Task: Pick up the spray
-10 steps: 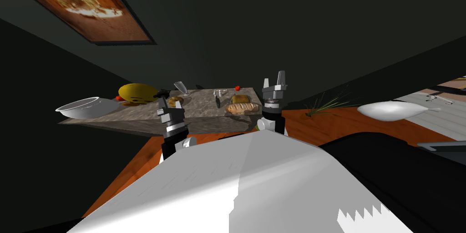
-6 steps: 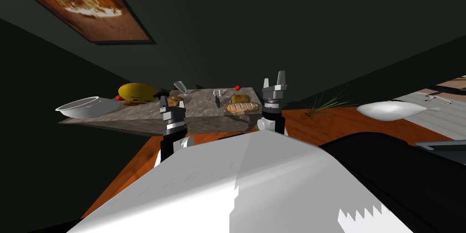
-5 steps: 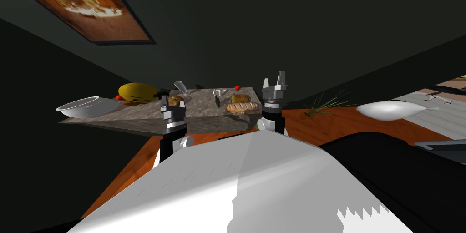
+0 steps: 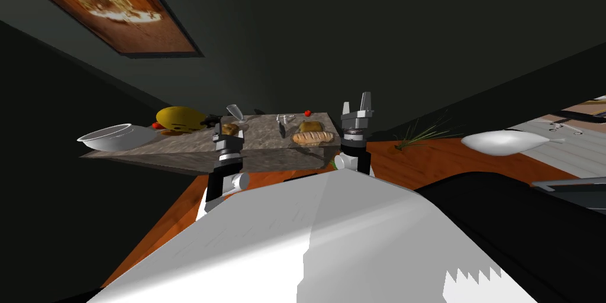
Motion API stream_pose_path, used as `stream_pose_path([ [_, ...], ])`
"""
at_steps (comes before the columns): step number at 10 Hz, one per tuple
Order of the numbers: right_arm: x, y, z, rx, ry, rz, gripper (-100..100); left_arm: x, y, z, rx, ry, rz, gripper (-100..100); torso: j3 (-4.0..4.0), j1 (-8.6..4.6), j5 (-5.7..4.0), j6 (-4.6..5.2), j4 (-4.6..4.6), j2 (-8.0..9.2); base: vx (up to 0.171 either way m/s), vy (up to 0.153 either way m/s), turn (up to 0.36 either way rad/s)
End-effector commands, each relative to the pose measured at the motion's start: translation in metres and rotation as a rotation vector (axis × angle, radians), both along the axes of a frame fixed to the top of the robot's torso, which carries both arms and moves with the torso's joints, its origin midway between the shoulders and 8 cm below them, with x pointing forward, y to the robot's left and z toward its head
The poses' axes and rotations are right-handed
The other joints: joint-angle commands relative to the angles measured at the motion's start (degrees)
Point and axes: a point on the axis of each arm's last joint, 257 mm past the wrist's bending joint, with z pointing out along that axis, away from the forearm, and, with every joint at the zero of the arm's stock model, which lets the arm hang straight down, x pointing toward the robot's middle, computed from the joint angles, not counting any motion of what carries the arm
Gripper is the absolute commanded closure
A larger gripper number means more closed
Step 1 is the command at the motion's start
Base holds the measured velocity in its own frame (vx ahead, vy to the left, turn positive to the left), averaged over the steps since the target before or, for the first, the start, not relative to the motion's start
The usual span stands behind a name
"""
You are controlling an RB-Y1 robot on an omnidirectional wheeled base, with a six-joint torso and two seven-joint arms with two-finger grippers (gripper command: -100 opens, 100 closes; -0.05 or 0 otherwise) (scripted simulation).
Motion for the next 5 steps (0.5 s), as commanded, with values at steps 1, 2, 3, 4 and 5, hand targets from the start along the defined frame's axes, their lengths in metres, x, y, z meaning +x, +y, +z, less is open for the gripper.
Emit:
stream_pose_path([
  [1, 0.0, 0.0, 0.0, 0.0, 0.0, 0.0, 0, 0.013, 0.005, -0.006, -0.074, 0.026, -0.027, -100, 0.0, 0.0, 0.0, 0.0, 0.0, 0.0, -0.059, -0.006, -0.004],
  [2, 0.0, 0.0, 0.0, 0.0, 0.0, 0.0, 0, 0.015, 0.006, -0.01, -0.076, 0.045, -0.027, -100, 0.02, 0.02, 0.0, 0.0, 0.01, 0.03, -0.051, -0.011, -0.002],
  [3, 0.0, 0.0, 0.0, 0.0, 0.0, 0.0, 0, 0.024, 0.009, -0.014, -0.13, 0.061, -0.045, -100, 0.01, 0.0, 0.0, 0.0, 0.01, 0.02, -0.048, -0.017, 0.0],
  [4, 0.0, 0.0, 0.0, 0.0, 0.0, 0.0, 0, 0.025, 0.009, -0.016, -0.131, 0.07, -0.045, -100, 0.0, -0.02, 0.0, 0.0, 0.0, 0.0, -0.039, -0.014, -0.002],
  [5, 0.0, 0.0, 0.0, 0.0, 0.0, 0.0, 0, 0.033, 0.011, -0.02, -0.189, 0.087, -0.064, -100, -0.01, -0.02, -0.01, -0.01, 0.0, -0.02, -0.044, -0.015, -0.001],
])
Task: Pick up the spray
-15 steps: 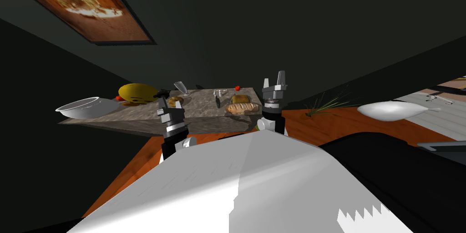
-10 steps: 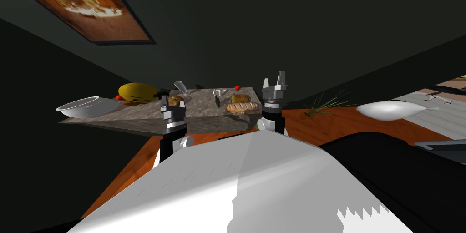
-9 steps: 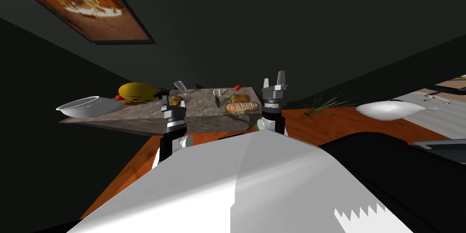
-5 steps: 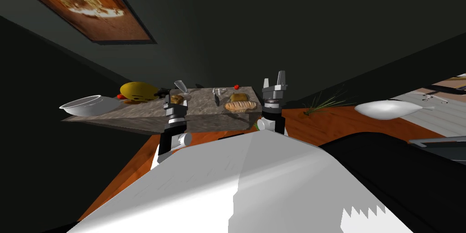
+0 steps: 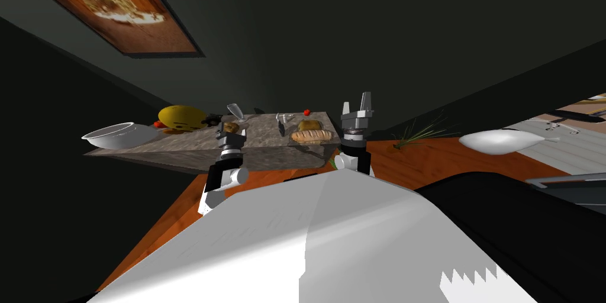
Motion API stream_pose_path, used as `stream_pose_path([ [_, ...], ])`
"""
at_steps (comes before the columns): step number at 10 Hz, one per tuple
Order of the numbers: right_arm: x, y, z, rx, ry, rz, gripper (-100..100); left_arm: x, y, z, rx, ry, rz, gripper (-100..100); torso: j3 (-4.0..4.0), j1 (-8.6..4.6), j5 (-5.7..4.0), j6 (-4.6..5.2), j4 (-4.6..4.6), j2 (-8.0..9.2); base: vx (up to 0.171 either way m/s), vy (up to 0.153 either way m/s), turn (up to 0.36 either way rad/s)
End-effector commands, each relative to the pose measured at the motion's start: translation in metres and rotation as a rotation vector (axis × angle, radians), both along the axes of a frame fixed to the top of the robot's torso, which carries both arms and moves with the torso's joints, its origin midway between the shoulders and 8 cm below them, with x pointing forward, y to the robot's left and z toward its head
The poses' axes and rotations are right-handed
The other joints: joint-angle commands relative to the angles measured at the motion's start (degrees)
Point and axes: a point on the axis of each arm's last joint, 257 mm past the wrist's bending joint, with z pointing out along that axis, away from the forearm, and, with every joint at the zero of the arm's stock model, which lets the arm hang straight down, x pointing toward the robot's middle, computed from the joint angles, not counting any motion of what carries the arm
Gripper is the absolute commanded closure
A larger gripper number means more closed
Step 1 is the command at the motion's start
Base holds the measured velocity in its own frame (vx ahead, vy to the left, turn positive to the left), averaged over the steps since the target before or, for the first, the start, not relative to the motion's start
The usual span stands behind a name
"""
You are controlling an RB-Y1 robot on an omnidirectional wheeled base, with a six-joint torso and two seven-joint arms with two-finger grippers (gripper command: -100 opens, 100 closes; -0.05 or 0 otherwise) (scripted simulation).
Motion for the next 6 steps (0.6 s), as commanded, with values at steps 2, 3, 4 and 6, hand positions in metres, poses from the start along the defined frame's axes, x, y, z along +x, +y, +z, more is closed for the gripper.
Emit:
stream_pose_path([
  [2, 0.0, 0.0, 0.0, 0.0, 0.0, 0.0, 0, 0.015, 0.004, -0.013, -0.095, 0.049, -0.029, -100, 0.03, -0.03, 0.0, 0.0, 0.01, 0.06, -0.062, -0.02, -0.003],
  [3, 0.0, 0.0, 0.0, 0.0, 0.0, 0.0, 0, 0.024, 0.006, -0.015, -0.157, 0.058, -0.047, -100, 0.03, 0.0, 0.0, -0.01, 0.01, 0.05, -0.055, -0.008, -0.002],
  [4, 0.0, 0.0, 0.0, 0.0, 0.0, 0.0, 0, 0.025, 0.005, -0.019, -0.159, 0.075, -0.048, -100, 0.03, 0.02, 0.01, 0.0, 0.01, 0.04, -0.04, -0.006, -0.003],
  [6, 0.0, 0.0, 0.0, 0.0, 0.0, 0.0, 0, 0.034, 0.006, -0.024, -0.224, 0.101, -0.067, -100, -0.01, 0.03, 0.01, 0.0, 0.0, -0.02, -0.037, -0.01, -0.004],
])
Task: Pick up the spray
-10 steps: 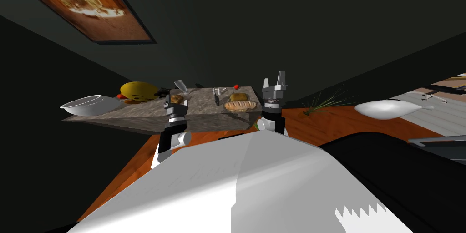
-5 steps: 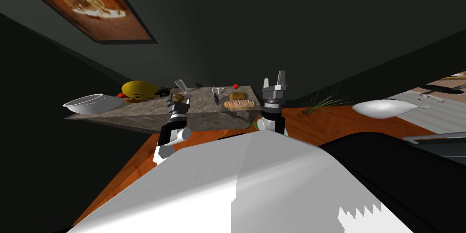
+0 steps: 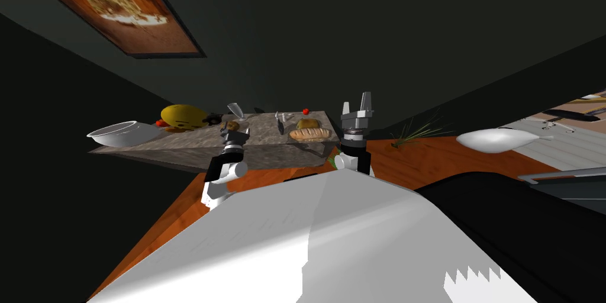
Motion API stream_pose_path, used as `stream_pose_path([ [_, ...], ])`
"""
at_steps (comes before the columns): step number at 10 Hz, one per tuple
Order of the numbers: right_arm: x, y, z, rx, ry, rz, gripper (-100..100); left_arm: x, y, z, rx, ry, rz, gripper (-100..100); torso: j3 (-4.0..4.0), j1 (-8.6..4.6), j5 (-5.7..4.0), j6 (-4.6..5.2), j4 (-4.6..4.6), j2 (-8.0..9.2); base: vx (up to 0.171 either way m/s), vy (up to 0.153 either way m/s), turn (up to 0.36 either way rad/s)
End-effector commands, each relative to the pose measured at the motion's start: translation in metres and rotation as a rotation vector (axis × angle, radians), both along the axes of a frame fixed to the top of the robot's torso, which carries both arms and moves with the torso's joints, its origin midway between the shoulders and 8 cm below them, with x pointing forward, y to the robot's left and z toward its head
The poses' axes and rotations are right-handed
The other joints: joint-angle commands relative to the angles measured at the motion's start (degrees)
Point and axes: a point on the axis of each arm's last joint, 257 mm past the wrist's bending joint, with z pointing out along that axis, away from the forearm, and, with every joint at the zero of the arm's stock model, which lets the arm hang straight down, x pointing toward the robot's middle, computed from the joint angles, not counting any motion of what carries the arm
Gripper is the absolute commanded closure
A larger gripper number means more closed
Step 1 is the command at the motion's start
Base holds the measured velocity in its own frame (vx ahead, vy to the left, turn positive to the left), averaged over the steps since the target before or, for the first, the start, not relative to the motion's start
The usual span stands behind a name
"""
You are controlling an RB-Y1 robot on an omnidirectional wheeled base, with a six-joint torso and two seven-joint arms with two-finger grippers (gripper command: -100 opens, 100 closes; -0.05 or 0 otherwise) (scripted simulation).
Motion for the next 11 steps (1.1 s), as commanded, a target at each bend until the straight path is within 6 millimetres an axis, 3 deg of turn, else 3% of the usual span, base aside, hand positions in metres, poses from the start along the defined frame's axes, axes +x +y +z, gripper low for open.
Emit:
stream_pose_path([
  [1, 0.0, 0.0, 0.0, 0.0, 0.0, 0.0, 0, 0.009, -0.001, -0.006, -0.076, 0.027, -0.021, -100, 0.0, 0.0, 0.0, 0.0, 0.0, 0.0, -0.035, -0.021, -0.004],
  [11, 0.0, 0.0, 0.0, 0.0, 0.0, 0.0, 0, 0.044, -0.009, -0.038, -0.39, 0.17, -0.106, -100, -0.05, -0.11, -0.02, 0.01, -0.02, -0.1, -0.021, -0.022, -0.008],
])
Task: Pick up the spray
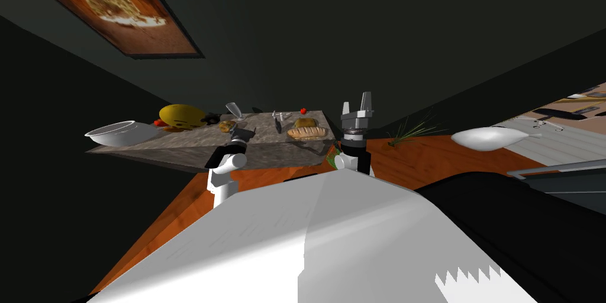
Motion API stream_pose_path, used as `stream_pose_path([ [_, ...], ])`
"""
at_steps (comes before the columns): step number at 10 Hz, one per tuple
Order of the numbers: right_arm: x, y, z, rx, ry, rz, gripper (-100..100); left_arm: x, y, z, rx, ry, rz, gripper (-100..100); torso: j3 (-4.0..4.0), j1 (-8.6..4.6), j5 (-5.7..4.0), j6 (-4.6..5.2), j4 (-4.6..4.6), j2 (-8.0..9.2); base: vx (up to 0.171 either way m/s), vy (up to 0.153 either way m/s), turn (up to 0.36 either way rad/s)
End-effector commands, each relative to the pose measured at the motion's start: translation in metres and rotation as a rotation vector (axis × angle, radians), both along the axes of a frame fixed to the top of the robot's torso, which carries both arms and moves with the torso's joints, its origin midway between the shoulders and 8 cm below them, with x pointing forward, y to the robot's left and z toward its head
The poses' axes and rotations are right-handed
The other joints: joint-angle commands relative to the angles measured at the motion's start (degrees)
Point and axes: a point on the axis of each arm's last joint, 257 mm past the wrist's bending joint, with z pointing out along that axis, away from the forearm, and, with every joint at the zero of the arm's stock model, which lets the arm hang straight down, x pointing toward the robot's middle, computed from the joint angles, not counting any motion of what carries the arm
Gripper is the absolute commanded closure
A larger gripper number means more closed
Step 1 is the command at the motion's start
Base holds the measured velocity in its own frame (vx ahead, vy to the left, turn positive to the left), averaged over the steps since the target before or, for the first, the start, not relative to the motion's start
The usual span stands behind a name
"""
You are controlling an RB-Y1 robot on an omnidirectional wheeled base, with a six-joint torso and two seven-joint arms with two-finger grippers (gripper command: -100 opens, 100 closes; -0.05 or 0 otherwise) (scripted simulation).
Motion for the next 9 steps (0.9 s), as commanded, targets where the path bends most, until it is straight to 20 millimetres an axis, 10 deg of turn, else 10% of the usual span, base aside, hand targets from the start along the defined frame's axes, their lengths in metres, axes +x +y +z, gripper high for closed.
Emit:
stream_pose_path([
  [1, 0.0, 0.0, 0.0, 0.0, 0.0, 0.0, 0, 0.006, -0.003, -0.009, -0.07, 0.037, -0.017, -100, 0.0, 0.0, 0.0, 0.0, 0.0, 0.0, -0.002, -0.041, -0.018],
  [9, 0.0, 0.0, 0.0, 0.0, 0.0, 0.0, 0, 0.021, -0.011, -0.046, -0.302, 0.19, -0.054, -100, -0.09, -0.12, -0.02, 0.01, -0.04, -0.15, 0.02, -0.053, -0.025],
])
